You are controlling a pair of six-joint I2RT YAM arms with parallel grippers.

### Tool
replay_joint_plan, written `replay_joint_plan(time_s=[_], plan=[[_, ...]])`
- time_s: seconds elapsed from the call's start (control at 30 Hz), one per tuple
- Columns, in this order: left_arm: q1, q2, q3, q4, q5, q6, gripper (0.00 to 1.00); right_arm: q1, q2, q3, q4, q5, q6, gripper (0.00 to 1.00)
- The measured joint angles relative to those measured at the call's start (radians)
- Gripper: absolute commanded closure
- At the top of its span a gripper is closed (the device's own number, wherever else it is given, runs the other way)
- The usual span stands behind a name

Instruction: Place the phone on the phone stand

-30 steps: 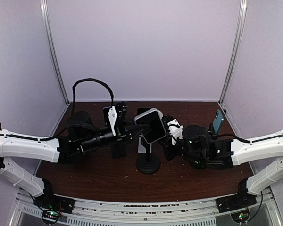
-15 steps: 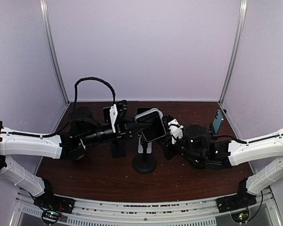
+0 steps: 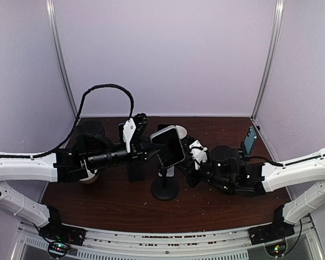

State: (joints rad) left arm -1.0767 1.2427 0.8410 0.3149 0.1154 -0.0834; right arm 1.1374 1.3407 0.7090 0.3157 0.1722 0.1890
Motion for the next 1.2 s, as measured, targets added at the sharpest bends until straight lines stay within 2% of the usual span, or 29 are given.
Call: replay_joint_plan(time_s=[0.2, 0.4, 0.83, 0.97, 1.2], plan=[[0.0, -0.006, 0.047, -0.121, -0.027, -0.064, 1.0, 0.003, -0.005, 0.001, -0.013, 0.015, -0.026, 1.0], [-0.005, -0.007, 0.102, -0.242, -0.035, -0.064, 1.0, -0.008, -0.02, 0.001, -0.041, 0.013, -0.026, 1.0], [-0.005, 0.002, 0.16, -0.364, -0.058, -0.023, 1.0, -0.071, -0.045, 0.008, -0.087, -0.063, -0.029, 0.99], [-0.005, 0.027, 0.199, -0.406, -0.049, 0.014, 1.0, -0.07, -0.033, 0.036, -0.117, -0.069, -0.051, 0.82], [0.01, 0.068, 0.216, -0.497, -0.051, 0.104, 1.0, -0.068, -0.058, 0.039, -0.175, -0.105, -0.088, 0.64]])
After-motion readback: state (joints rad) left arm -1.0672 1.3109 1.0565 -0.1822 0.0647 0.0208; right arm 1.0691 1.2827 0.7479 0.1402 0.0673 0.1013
